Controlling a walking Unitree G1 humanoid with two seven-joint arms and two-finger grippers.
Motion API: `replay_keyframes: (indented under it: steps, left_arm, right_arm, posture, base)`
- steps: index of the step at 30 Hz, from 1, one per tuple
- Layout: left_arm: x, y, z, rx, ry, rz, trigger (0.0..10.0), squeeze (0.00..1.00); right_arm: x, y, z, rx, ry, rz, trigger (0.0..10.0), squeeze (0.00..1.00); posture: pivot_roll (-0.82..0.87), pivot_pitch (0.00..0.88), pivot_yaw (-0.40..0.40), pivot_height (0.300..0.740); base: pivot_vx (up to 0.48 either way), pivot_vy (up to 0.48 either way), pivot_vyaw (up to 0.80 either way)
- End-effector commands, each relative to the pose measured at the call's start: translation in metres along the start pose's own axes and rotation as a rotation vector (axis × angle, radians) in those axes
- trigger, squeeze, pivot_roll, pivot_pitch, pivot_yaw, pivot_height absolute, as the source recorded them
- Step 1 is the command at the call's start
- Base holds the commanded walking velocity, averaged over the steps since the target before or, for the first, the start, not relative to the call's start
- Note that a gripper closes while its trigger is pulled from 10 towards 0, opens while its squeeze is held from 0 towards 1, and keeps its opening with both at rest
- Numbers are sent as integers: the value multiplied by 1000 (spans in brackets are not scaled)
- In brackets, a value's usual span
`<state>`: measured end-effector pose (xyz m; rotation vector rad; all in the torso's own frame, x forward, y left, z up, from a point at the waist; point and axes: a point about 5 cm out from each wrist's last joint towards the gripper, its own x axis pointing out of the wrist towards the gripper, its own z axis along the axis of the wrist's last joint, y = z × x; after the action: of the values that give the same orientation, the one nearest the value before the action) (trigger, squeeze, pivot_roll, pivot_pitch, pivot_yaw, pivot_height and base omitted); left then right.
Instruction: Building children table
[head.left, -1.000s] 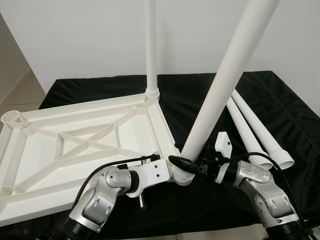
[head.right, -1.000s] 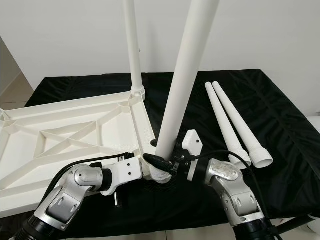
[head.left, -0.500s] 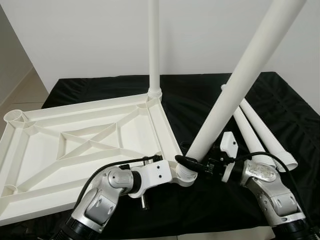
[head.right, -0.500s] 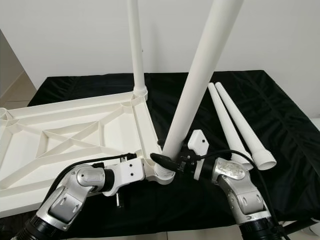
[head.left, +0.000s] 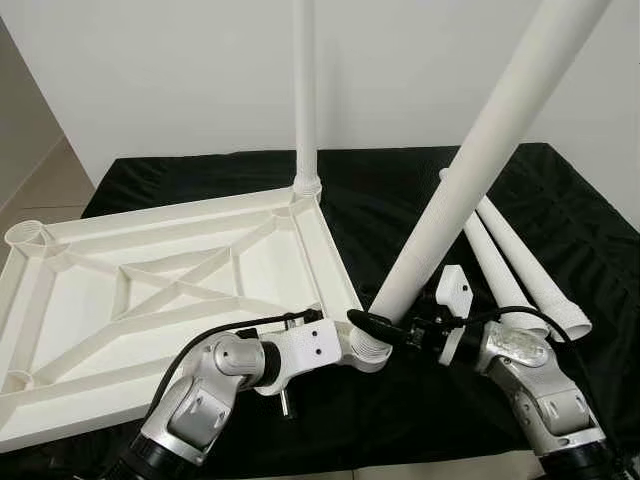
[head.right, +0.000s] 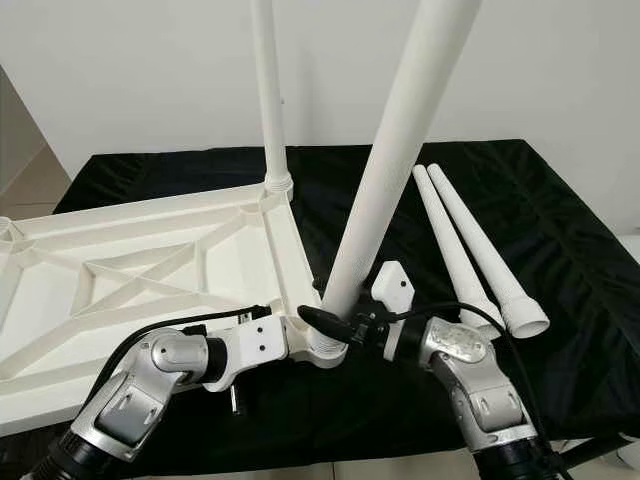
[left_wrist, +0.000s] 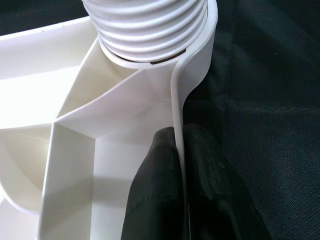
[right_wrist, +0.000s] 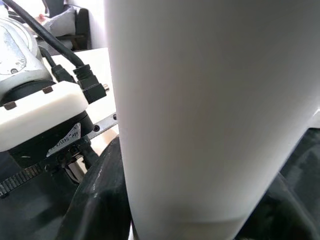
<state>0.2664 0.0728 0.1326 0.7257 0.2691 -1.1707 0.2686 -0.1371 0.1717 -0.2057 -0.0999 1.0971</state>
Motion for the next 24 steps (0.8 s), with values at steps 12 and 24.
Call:
replay_keyframes:
  steps: [12,24]
  left_arm:
    - [1,2,-16,-30,79,132,10000,0]
    - [-1,1,-15,-32,81,131,10000,0]
  right_arm:
    - [10,11,-25,90,93,-9,10000,0]
    - [21,5,-18,66,120,-26,10000,0]
  posture:
    - [-163,98,64,740]
    - [-159,106,66,740]
  base:
    - [0,0,0]
    - [0,0,0]
